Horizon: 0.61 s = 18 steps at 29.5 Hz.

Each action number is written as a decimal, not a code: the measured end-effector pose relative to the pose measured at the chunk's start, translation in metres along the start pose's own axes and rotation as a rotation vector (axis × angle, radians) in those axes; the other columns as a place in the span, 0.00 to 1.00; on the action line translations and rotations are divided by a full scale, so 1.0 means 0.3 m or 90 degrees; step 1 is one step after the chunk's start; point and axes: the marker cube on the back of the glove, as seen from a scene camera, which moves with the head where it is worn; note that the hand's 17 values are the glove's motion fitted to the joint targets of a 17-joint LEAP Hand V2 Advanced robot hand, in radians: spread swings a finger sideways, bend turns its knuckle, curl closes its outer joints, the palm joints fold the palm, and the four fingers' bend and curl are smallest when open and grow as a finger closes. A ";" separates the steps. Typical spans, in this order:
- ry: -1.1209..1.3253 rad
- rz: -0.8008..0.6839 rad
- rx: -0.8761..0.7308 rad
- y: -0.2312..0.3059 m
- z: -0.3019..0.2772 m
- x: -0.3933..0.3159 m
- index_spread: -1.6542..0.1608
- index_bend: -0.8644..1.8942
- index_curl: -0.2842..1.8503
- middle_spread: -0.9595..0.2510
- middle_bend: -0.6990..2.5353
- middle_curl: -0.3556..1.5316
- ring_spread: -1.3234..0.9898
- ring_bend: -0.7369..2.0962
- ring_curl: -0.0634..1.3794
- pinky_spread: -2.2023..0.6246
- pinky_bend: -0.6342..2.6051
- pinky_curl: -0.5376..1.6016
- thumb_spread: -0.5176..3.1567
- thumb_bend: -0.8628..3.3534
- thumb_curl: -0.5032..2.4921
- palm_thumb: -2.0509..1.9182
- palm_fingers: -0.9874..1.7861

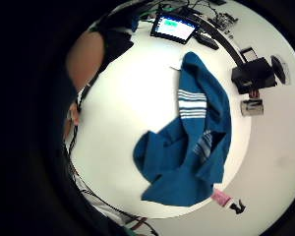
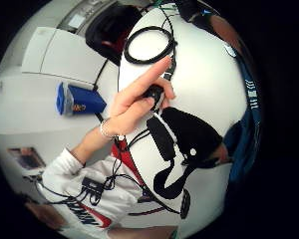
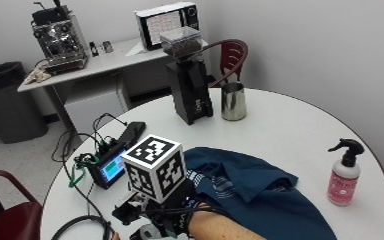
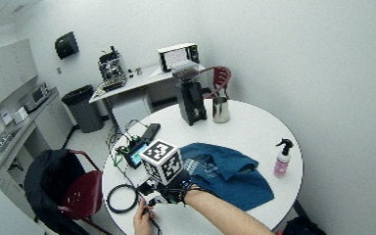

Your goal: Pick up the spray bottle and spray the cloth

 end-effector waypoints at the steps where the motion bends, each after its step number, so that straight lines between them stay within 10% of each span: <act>1: 0.000 0.000 0.000 0.000 -0.001 0.000 0.80 0.41 0.17 0.77 0.32 0.23 0.58 0.35 0.08 0.82 0.28 0.28 0.25 0.26 0.19 0.61 0.58; 18: 0.008 0.015 0.010 0.005 -0.024 0.014 0.72 0.38 0.26 0.75 0.31 0.31 0.58 0.34 0.18 0.86 0.26 0.34 0.42 0.25 0.22 0.64 0.57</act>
